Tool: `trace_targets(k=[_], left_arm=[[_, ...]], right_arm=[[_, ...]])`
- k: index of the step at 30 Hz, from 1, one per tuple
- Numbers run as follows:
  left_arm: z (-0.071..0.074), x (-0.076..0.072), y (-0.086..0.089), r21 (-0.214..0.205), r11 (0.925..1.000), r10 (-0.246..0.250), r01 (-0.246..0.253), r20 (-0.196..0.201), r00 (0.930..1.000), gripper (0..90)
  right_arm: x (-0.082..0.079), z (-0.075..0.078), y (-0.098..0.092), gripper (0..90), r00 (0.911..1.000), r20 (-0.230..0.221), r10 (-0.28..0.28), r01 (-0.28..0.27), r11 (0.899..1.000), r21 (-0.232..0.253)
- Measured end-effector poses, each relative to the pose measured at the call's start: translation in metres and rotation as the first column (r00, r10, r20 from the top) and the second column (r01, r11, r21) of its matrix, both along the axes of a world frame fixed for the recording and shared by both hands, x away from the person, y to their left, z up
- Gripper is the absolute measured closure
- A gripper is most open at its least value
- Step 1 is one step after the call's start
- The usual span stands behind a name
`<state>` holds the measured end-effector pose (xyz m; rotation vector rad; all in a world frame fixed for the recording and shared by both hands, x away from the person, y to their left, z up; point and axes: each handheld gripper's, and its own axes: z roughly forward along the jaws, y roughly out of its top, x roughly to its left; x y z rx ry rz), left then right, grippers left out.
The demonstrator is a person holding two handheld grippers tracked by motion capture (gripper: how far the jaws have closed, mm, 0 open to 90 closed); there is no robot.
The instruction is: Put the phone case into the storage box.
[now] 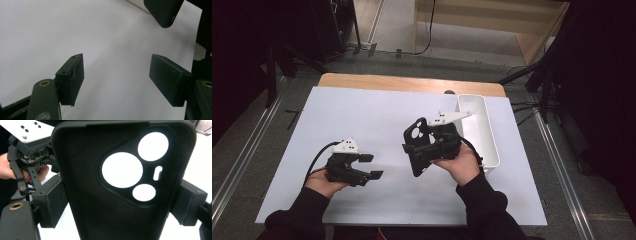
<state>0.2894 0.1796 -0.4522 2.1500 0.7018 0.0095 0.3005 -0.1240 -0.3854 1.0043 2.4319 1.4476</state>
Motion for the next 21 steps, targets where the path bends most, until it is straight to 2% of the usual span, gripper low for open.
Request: trace_targets(k=[11,21], left_arm=[[-0.003,-0.005,0.019,0.017,0.9989,0.043,-0.043,-0.02,0.9989,27.6],[-0.005,-0.008,0.027,0.021,0.9976,0.067,-0.066,-0.025,0.9975,27.6]], right_arm=[[0.005,0.008,-0.01,12.0,0.9999,0.01,-0.002,0.002,1.0,0.006],[0.011,0.013,-0.019,12.0,0.9999,0.007,-0.016,0.016,1.0,0.006]])
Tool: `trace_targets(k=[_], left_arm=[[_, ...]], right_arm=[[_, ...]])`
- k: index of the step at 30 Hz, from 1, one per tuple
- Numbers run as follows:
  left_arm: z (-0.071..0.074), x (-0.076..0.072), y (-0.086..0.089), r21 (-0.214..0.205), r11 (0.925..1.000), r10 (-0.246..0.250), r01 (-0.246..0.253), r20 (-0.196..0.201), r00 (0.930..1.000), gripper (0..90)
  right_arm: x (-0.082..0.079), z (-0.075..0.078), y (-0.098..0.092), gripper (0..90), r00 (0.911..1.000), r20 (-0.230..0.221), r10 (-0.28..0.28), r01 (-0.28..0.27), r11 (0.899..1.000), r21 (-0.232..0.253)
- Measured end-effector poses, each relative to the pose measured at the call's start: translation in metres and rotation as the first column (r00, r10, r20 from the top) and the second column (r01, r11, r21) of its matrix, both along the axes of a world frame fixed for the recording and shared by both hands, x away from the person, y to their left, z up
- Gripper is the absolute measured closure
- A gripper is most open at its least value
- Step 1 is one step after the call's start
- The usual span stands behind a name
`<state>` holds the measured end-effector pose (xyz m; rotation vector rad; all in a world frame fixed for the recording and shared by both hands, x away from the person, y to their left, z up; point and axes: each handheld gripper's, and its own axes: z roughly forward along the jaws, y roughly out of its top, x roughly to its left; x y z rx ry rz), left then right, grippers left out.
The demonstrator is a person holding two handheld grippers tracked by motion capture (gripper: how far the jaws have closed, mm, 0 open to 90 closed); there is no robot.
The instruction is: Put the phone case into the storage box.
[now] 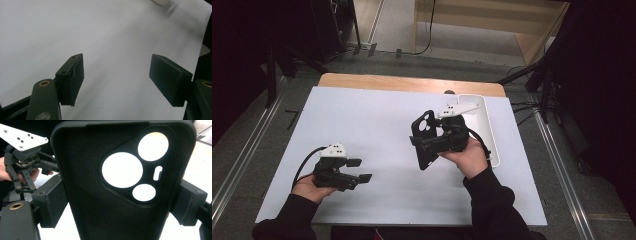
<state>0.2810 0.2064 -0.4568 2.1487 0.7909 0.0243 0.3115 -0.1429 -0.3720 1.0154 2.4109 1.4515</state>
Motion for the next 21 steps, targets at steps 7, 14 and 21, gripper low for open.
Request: trace_targets(k=[7,14,21], left_arm=[[0.0,-0.002,0.004,0.008,0.9999,0.011,-0.011,-0.005,0.9999,27.6],[-0.001,-0.001,0.007,0.004,0.9997,0.025,-0.025,-0.014,0.9996,27.6],[-0.001,-0.001,0.006,0.002,0.9998,0.02,-0.02,-0.019,0.9996,27.6]], right_arm=[[0.003,0.007,-0.009,12.0,0.9996,0.007,-0.026,0.026,1.0,0.008],[0.005,0.015,-0.021,12.0,0.9979,0.02,-0.062,0.062,0.998,0.007],[0.006,0.021,-0.036,12.0,0.9941,0.029,-0.104,0.104,0.995,0.009]])
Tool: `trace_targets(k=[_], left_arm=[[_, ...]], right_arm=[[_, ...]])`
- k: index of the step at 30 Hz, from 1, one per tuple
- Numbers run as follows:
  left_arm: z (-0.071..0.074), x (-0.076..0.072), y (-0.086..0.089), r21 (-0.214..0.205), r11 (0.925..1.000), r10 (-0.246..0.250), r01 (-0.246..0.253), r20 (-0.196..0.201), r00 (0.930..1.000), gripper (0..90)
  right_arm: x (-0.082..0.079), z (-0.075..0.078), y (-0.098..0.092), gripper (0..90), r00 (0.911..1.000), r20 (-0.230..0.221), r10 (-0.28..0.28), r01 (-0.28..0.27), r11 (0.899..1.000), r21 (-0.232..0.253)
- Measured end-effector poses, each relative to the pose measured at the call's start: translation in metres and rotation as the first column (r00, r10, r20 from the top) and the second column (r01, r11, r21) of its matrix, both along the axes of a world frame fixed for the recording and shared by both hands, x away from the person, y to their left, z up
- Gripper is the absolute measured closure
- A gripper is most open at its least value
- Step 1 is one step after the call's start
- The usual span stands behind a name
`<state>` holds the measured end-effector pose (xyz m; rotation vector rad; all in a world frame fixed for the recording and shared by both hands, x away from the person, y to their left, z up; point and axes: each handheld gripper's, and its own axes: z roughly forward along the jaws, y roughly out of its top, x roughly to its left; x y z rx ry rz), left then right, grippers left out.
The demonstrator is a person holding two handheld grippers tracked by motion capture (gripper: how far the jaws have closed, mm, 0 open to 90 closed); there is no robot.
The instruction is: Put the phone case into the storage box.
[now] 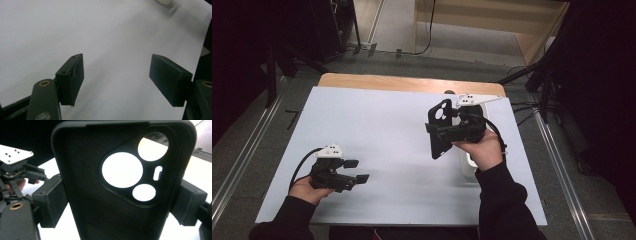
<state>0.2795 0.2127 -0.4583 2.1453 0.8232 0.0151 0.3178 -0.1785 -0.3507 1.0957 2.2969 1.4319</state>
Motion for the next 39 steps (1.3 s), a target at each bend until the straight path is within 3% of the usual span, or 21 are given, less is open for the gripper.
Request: trace_targets(k=[9,22,30,39], left_arm=[[0.0,0.0,0.0,0.002,1.0,-0.008,0.008,0.0,1.0,27.6],[0.0,0.0,-0.001,0.002,1.0,-0.008,0.008,-0.006,1.0,27.6],[-0.001,0.001,-0.001,0.0,1.0,-0.009,0.009,-0.006,0.9999,27.6],[-0.001,0.0,0.001,-0.01,1.0,-0.002,0.002,-0.011,0.9999,27.6]], right_arm=[[0.001,0.007,-0.02,12.0,0.9981,0.013,-0.061,0.061,0.998,0.011],[0.003,0.009,-0.045,12.1,0.9876,0.009,-0.157,0.156,0.987,0.025],[0.007,0.007,-0.06,12.1,0.9761,0.007,-0.217,0.217,0.976,0.035],[0.015,0.005,-0.071,12.1,0.9574,0.01,-0.289,0.288,0.957,0.04]])
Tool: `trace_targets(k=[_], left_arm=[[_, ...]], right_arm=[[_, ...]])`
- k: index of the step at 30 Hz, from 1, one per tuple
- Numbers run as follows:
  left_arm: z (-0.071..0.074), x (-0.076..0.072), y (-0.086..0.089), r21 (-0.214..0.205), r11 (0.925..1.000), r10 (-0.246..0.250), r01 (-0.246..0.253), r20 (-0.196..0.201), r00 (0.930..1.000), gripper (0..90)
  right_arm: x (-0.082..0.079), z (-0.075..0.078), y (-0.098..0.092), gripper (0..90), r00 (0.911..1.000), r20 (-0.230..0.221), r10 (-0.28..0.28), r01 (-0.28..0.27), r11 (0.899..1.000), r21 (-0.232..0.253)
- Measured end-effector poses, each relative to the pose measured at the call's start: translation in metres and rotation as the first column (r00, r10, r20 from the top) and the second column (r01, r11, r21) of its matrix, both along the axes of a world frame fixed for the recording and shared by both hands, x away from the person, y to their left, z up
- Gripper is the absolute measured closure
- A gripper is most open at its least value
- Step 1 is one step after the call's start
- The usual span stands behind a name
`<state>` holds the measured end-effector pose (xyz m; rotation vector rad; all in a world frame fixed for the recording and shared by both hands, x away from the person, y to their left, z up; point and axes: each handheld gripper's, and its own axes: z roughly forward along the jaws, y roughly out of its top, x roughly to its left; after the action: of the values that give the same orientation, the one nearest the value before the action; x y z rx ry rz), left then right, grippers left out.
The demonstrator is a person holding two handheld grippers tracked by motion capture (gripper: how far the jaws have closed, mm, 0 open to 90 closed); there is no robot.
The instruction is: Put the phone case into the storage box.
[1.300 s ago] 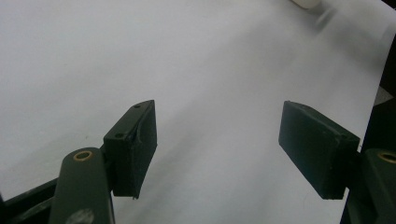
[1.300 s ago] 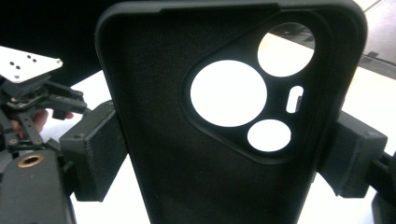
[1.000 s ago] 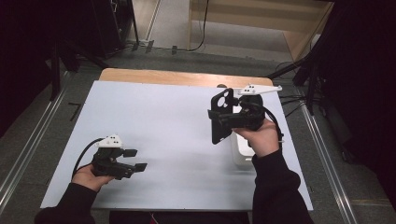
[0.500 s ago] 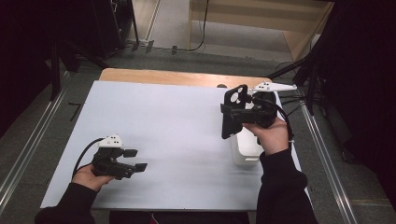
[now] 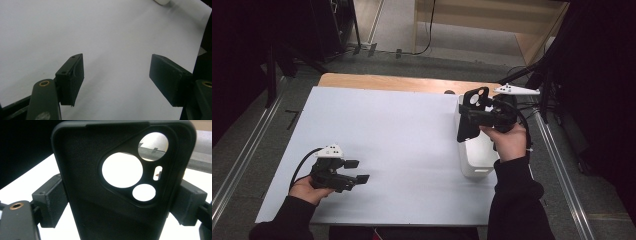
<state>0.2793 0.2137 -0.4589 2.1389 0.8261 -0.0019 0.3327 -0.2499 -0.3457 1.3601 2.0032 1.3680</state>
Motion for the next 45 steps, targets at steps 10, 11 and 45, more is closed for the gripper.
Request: trace_targets(k=[10,11,45], left_arm=[[0.0,-0.002,0.001,-0.001,1.0,0.003,-0.003,0.001,1.0,27.6],[0.0,-0.002,0.001,0.0,1.0,0.003,-0.003,0.002,1.0,27.6],[-0.001,0.0,-0.001,-0.011,0.9999,-0.007,0.007,-0.005,1.0,27.6]], right_arm=[[0.015,-0.005,-0.005,12.1,0.9981,-0.01,-0.06,0.06,0.998,-0.004],[0.017,-0.005,-0.006,12.1,0.9978,-0.012,-0.065,0.064,0.998,-0.004],[0.095,0.007,-0.018,12.0,0.9796,-0.034,-0.198,0.196,0.98,-0.042]])
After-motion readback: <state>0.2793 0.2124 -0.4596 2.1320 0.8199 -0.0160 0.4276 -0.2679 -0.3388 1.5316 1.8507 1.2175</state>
